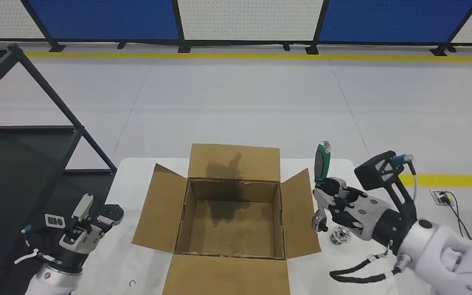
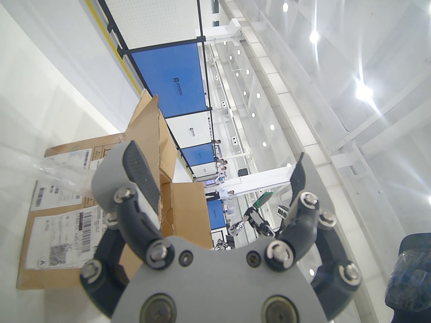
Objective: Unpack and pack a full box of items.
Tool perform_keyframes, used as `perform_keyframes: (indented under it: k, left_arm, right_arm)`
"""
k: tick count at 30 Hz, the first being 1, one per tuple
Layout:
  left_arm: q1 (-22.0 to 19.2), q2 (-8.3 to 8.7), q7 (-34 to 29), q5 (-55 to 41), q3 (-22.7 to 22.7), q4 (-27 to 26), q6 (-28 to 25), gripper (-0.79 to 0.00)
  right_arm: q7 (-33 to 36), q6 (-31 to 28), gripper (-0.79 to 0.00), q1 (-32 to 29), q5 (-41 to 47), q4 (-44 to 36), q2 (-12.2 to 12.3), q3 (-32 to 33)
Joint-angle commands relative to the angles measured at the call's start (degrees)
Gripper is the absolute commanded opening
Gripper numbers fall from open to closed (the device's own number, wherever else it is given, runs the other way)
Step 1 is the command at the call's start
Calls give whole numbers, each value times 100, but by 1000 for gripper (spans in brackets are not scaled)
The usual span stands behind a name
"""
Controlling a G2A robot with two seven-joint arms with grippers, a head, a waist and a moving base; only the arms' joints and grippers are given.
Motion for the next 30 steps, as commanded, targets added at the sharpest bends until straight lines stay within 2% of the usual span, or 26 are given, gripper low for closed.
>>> perform_keyframes:
  k: [1,7,10,18,25,28,30]
  left_arm:
    - [0,0,0,0,0,0,0,0]
    - [-3,-2,41,11,8,-32,13,0]
    - [-24,-1,91,-12,-35,-48,21,0]
    - [38,-5,284,-252,-353,96,-83,0]
    - [170,-12,318,-390,-541,110,-141,0]
    - [170,-12,318,-390,-541,110,-141,0]
    - [170,-12,318,-390,-541,110,-141,0]
  right_arm:
    - [0,0,-785,0,0,0,0,0]
    - [-375,-186,-785,-171,61,2,32,-191]
    - [-441,-286,-785,-2,18,126,60,-519]
    - [-318,-489,-785,1116,-250,1079,87,-1727]
    - [-439,-542,-785,2083,-665,2049,19,-2860]
    - [-528,-486,-785,2409,-936,2474,-31,-3317]
    - [-525,-454,-785,2441,-976,2522,-36,-3353]
